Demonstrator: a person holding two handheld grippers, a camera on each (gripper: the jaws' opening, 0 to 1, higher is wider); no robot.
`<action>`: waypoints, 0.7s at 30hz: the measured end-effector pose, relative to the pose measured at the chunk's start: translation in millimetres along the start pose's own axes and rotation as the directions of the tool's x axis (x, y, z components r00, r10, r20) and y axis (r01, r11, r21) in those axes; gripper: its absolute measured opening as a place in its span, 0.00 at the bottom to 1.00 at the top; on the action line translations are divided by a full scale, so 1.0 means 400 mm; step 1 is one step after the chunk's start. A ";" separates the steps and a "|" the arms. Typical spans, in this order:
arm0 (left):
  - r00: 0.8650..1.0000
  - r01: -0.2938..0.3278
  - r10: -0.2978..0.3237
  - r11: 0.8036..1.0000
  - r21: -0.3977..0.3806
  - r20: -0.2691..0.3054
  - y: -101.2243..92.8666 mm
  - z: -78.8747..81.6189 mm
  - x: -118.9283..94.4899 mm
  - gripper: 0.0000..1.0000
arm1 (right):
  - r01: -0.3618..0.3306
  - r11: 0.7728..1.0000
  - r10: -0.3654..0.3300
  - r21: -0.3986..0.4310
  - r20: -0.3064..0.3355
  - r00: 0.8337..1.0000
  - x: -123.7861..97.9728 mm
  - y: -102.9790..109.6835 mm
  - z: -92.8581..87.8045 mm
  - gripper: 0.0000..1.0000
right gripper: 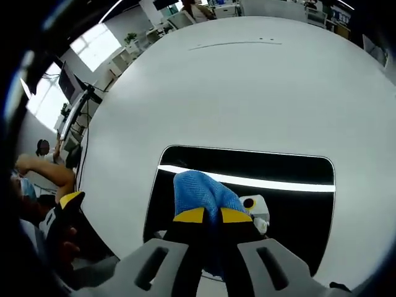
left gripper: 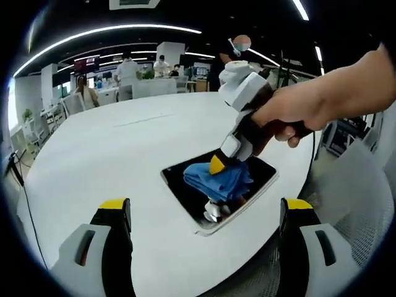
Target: Wipe the mirror surface with the cleaning cloth until all visible marks leave the cleaned area.
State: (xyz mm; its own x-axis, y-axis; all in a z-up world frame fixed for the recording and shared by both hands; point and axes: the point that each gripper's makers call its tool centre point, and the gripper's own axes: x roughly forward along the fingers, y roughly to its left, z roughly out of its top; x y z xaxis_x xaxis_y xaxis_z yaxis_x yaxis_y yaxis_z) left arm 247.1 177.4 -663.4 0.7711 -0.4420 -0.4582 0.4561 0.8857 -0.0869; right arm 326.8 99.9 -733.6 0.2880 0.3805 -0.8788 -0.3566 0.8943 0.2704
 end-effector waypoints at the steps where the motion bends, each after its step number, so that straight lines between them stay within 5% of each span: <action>1: 1.000 0.000 0.000 1.000 -0.002 0.004 0.000 0.001 -0.001 0.99 | 0.000 1.000 0.000 0.000 -0.001 1.000 0.000 0.000 -0.003 0.02; 21: 0.999 -0.025 0.024 1.000 0.015 0.021 0.011 0.006 -0.006 0.99 | -0.015 1.000 0.015 0.022 -0.001 1.000 -0.034 0.016 -0.083 0.02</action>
State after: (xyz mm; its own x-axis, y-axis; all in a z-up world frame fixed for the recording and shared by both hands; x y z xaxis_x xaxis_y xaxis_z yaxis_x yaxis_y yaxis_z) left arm 248.2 182.0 -660.7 0.7911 -0.4231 -0.4418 0.4433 0.8942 -0.0626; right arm 291.3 92.5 -732.9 0.2818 0.3934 -0.8751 -0.3409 0.8936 0.2919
